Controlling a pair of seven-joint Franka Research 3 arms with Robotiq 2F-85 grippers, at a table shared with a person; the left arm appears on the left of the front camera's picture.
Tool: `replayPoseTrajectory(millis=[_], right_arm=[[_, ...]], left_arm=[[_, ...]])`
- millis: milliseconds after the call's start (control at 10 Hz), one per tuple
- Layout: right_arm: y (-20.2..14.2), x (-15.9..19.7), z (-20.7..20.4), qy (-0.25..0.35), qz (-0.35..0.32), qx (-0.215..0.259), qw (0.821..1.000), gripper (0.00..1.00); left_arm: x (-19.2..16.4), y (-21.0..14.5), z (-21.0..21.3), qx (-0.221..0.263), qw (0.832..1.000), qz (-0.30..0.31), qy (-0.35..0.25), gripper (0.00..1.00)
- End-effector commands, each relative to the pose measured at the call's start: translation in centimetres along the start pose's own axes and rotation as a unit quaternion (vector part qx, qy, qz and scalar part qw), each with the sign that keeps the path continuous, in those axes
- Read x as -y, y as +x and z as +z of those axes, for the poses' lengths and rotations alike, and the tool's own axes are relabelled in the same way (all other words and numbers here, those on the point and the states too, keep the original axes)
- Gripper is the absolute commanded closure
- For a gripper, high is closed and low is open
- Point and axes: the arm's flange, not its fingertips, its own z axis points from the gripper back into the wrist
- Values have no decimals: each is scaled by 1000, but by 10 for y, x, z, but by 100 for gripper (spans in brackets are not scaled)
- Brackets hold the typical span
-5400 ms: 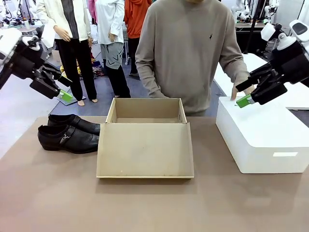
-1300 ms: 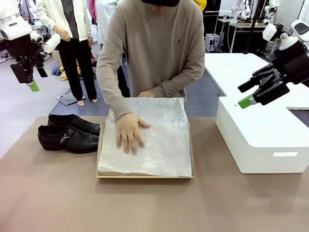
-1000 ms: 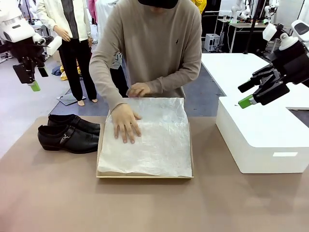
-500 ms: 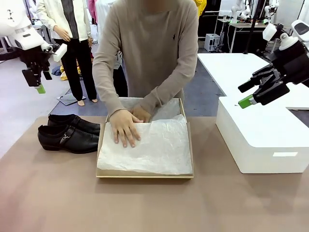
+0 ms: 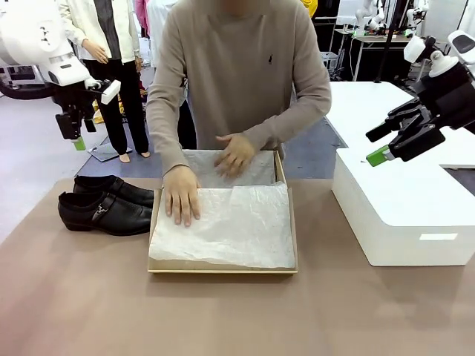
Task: Pack the shoes into the box.
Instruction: Place one shoe of the Shoes into the Shoes Box.
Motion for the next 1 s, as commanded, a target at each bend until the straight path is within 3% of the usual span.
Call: replayPoseTrajectory(millis=[0, 200, 300, 900], right_arm=[[0, 4, -1, 5, 13, 13, 1000, 0], [0, 4, -1, 5, 13, 13, 1000, 0], [0, 4, -1, 5, 13, 13, 1000, 0], [0, 4, -1, 5, 13, 13, 1000, 0]], left_arm=[[-11, -4, -3, 11, 1000, 1, -11, 0], [-11, -6, -6, 24, 1000, 4, -15, 0], [-7, -1, -11, 2, 1000, 1, -8, 0], [-7, -1, -11, 2, 1000, 1, -8, 0]])
